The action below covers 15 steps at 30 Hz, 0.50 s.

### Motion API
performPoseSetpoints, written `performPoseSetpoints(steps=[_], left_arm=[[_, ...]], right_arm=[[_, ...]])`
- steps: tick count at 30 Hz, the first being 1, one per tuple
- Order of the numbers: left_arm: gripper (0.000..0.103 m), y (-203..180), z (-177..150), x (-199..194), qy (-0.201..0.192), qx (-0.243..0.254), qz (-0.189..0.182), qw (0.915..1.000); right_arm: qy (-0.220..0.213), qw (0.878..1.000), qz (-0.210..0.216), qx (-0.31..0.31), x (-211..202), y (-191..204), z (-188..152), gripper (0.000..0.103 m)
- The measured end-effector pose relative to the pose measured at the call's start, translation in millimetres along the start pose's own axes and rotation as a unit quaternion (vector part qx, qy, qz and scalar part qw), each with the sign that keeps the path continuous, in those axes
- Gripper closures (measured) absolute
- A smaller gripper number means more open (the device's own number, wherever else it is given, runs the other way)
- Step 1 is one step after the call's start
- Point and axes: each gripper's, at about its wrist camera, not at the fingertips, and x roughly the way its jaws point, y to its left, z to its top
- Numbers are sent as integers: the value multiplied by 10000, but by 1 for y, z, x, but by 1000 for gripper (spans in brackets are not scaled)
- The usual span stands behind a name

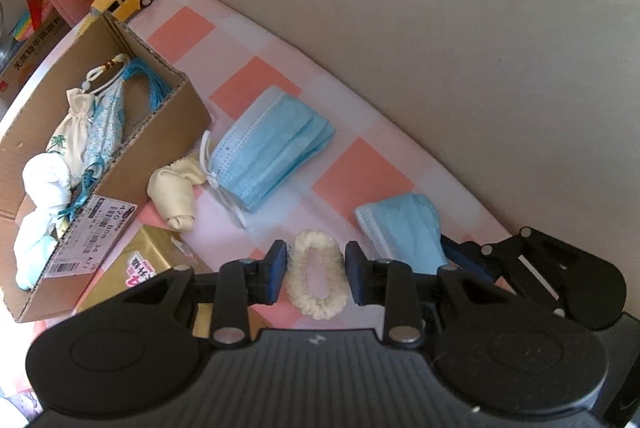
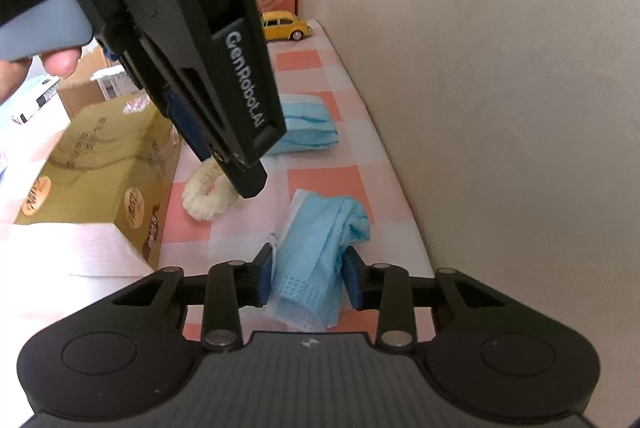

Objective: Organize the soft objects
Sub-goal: 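Carry the scrunchie into the box and open the left gripper while the right carries the mask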

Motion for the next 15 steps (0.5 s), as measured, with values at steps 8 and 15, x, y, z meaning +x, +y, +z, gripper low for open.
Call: performPoseSetpoints(steps=[8,15], left_arm=[[73,7,-4,-38,-357,-93,-31,9993],[73,26,-12,-78,-707,-260,50,9971]], right_arm=[[-256,9997,5,0,-27,-4,6,64],[-447,9990,63,-39,-51,-3,9,64]])
